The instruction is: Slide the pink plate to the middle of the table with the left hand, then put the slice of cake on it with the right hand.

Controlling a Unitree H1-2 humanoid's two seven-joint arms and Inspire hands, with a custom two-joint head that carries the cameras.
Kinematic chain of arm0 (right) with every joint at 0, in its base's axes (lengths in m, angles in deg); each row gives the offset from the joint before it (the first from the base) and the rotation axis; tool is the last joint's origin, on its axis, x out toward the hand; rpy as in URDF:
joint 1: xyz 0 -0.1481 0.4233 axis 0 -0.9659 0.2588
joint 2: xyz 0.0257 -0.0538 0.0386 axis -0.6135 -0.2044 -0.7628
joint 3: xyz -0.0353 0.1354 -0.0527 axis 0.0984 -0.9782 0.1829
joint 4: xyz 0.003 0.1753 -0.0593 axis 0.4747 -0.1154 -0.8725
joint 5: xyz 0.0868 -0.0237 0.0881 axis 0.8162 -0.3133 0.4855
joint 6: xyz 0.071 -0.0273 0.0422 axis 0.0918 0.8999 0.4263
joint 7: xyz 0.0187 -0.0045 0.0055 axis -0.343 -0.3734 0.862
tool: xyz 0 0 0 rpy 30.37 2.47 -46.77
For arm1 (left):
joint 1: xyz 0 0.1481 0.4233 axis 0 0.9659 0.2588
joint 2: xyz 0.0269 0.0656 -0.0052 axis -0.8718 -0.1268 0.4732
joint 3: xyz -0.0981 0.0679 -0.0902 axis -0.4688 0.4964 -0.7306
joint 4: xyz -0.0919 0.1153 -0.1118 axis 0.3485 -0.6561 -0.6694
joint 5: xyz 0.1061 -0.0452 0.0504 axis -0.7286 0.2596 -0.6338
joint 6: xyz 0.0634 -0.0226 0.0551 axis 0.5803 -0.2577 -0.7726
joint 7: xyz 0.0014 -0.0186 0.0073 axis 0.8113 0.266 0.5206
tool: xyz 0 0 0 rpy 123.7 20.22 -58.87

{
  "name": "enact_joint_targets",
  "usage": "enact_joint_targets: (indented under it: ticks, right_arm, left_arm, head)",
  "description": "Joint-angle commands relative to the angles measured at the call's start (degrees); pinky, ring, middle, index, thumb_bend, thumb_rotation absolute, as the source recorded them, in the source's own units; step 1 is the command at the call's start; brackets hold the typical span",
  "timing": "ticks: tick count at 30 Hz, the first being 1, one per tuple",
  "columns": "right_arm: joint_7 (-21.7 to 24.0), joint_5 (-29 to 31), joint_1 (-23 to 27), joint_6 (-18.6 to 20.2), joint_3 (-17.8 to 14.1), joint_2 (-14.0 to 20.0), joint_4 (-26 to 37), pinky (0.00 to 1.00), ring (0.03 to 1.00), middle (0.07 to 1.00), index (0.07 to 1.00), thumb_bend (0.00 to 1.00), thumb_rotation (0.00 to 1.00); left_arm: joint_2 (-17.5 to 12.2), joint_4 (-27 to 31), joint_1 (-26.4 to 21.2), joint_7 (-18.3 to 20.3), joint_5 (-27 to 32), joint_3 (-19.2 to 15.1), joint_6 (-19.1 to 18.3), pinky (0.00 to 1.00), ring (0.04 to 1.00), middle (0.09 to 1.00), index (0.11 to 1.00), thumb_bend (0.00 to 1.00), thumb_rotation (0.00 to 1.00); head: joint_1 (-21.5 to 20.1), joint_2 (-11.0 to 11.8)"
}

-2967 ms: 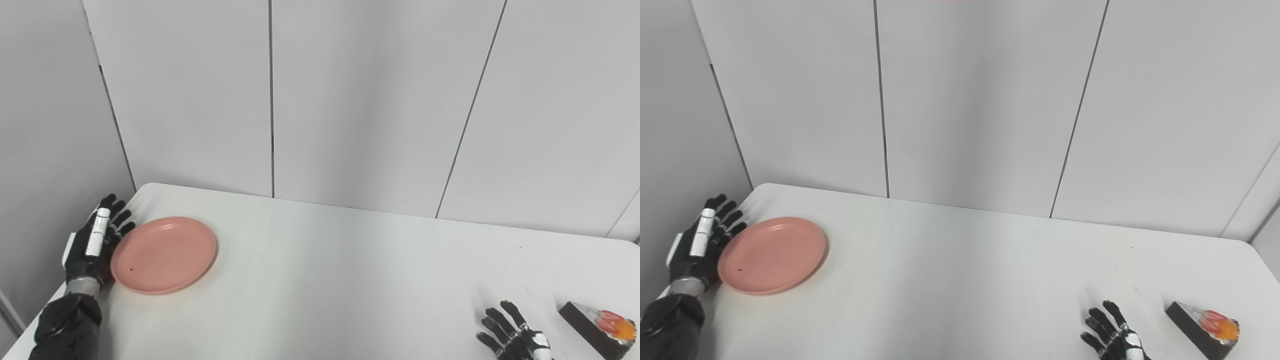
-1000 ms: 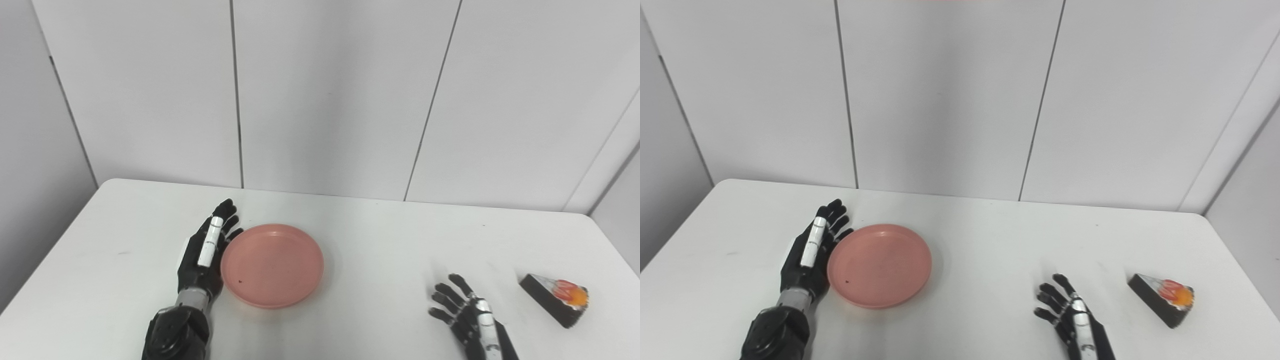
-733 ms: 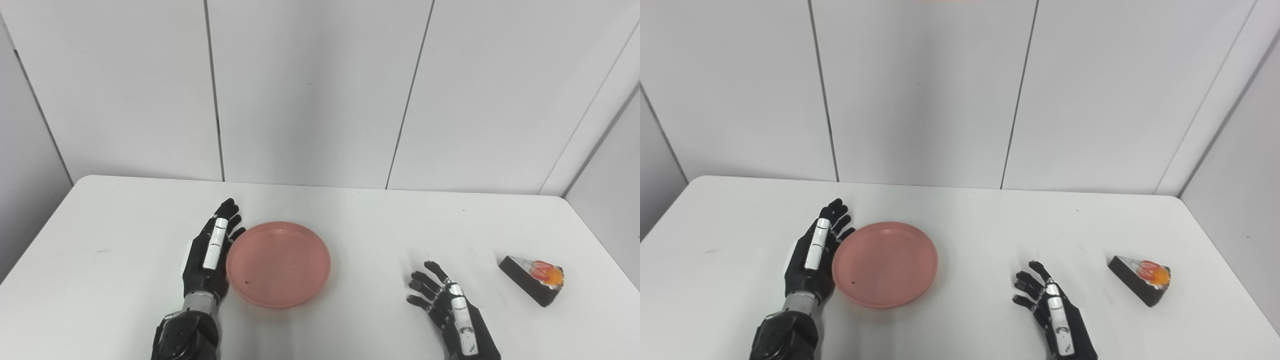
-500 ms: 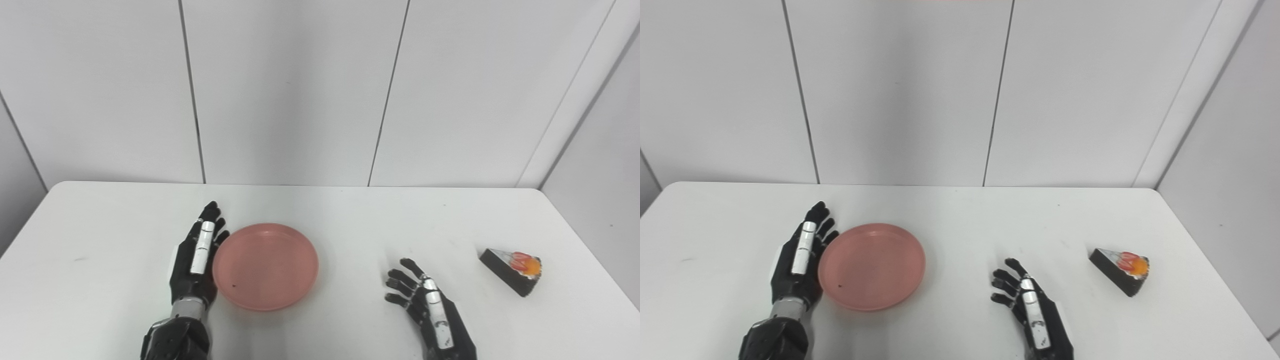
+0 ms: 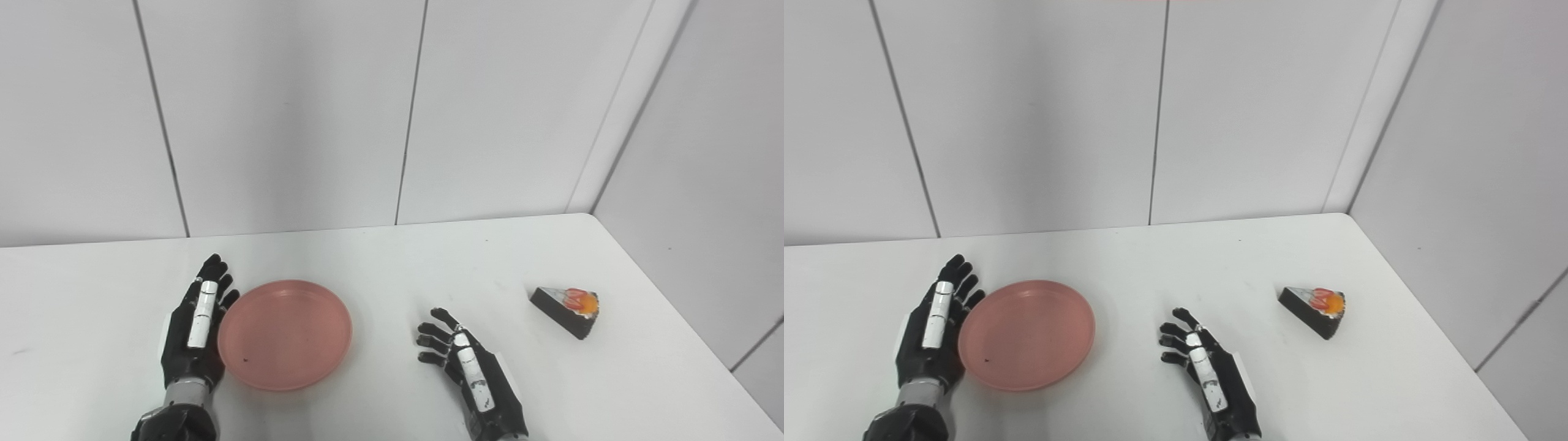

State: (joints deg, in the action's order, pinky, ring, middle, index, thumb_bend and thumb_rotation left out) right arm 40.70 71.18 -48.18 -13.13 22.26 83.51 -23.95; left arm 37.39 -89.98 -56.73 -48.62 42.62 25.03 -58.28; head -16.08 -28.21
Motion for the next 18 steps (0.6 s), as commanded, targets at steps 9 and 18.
enact_joint_targets:
  ticks: [9,18]
  right_arm:
    - [-0.2,0.0,1.3,-0.6,-0.3,-0.2,-1.2,0.73,0.779,0.782,0.846,0.82,0.86]
    - [-3.9,-10.6,1.0,-9.7,0.2,1.4,-1.9,0.69,0.793,0.830,0.945,0.73,0.88]
  left_arm:
    - [1.0,-3.4,-1.4,0.4,1.4,-1.0,2.1,0.91,0.939,0.915,0.832,0.74,0.69]
    - [1.2,-3.4,-0.8,0.8,1.8,-1.0,2.0,0.92,0.936,0.902,0.845,0.76,0.63]
  head:
    - [0.2,1.0]
    - [1.1,1.6]
